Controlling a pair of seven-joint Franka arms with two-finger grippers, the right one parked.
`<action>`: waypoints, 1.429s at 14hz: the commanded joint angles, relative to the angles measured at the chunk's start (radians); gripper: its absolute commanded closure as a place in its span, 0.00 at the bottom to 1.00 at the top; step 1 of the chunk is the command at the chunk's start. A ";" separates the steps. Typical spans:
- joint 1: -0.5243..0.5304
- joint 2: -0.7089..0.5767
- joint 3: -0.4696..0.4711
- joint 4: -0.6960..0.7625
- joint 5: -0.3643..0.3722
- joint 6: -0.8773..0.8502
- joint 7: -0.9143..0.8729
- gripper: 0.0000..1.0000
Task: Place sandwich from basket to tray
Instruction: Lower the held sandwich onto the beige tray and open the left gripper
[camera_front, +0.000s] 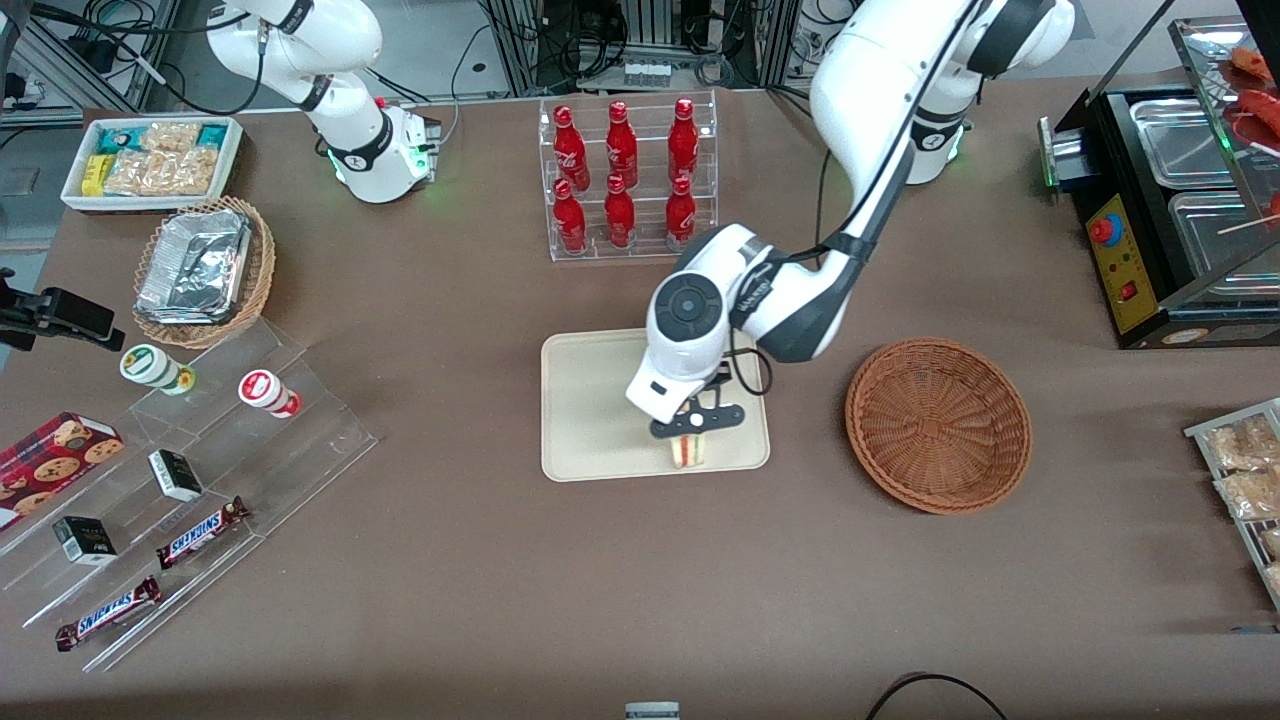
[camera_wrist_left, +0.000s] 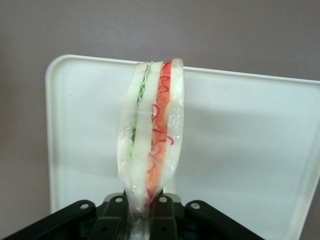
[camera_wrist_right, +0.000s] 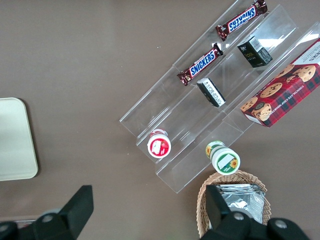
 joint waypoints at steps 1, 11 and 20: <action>-0.043 0.063 0.017 0.079 -0.003 0.003 -0.055 1.00; -0.068 0.076 0.016 0.083 -0.011 -0.091 -0.078 1.00; -0.075 0.096 0.016 0.078 -0.011 -0.083 -0.133 0.00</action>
